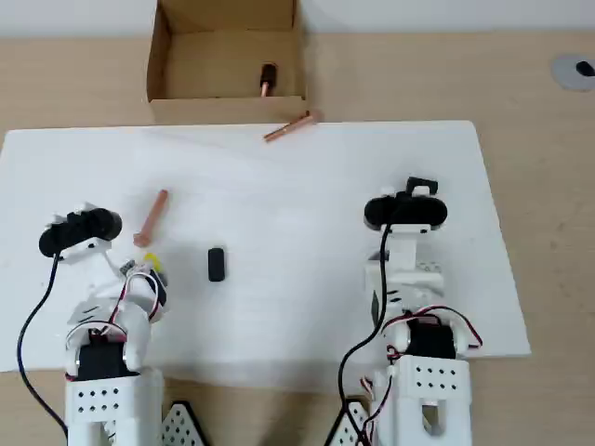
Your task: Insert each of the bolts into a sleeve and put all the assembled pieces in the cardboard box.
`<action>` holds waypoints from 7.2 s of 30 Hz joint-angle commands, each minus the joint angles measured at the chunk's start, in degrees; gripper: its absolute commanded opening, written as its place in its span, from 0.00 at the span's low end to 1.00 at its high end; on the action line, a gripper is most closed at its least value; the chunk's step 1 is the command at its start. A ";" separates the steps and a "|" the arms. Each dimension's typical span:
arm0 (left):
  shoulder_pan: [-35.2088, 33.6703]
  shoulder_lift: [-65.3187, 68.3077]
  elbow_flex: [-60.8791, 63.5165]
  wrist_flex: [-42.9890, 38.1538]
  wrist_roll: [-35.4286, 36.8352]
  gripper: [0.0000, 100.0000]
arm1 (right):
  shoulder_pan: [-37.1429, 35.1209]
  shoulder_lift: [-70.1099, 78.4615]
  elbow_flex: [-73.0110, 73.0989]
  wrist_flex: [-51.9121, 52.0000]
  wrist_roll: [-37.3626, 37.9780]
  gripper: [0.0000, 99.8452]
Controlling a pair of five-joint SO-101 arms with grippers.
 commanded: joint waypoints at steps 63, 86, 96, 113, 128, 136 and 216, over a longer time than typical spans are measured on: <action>2.37 -0.48 -0.26 -0.26 0.09 0.08 | -10.86 56.04 -72.66 47.47 28.31 0.01; -3.69 18.77 -22.07 9.76 -6.95 0.07 | -7.52 85.41 -102.20 54.59 20.40 0.01; -6.42 52.53 -43.16 4.13 4.84 0.07 | 8.92 88.40 -108.53 58.46 54.51 0.19; -6.42 54.55 -32.00 -21.71 34.29 0.08 | 9.71 98.59 -108.26 58.20 74.46 0.33; -6.42 54.55 -28.75 -26.64 34.20 0.08 | 8.48 106.51 -118.20 58.29 74.46 0.33; -6.42 54.46 -28.57 -26.46 34.20 0.08 | 8.48 116.18 -129.63 58.37 74.55 0.33; -6.07 34.68 -26.02 -12.84 25.23 0.08 | 1.98 106.68 -100.44 43.52 70.51 0.05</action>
